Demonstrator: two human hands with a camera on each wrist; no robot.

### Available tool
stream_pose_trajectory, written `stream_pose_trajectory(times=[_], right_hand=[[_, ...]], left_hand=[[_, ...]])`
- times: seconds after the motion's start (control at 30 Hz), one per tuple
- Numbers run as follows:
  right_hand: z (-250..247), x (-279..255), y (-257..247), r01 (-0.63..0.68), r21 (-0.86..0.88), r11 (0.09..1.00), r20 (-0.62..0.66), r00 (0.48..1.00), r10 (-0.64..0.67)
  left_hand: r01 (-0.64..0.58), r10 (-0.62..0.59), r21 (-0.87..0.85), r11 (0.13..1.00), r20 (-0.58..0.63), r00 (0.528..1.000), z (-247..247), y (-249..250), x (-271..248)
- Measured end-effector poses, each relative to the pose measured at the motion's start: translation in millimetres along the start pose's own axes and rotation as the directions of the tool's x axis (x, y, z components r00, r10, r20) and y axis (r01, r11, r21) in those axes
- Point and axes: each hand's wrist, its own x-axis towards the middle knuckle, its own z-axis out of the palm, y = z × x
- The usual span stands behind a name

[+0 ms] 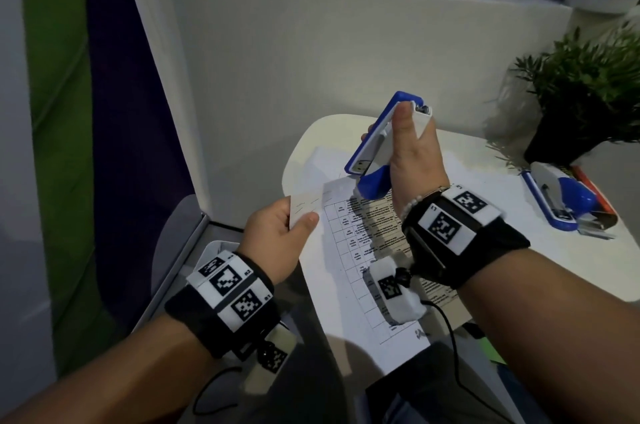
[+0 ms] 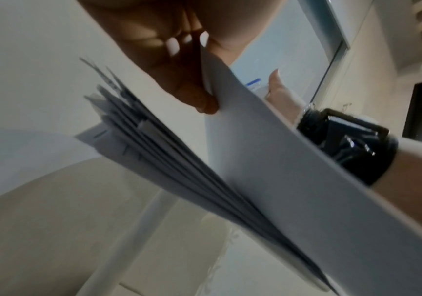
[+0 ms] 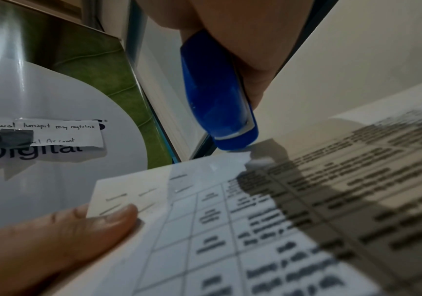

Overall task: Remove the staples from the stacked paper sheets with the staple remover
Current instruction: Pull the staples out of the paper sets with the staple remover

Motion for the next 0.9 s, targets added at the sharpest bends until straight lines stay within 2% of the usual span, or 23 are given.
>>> stream_pose_trajectory(times=[0.33,0.9], right_hand=[[8.2,-4.3,-20.1,0.130,-0.118,0.984,0.119,0.986,-0.116],[14.3,-0.3,-11.0,0.190,-0.121,0.974,0.034,0.982,-0.188]], left_hand=[[-0.098,0.095,0.085,0.992,0.037,0.995,-0.5,13.9,-9.0],[-0.205,0.206,0.105,0.973,0.003,0.979,3.8,10.0,-11.9]])
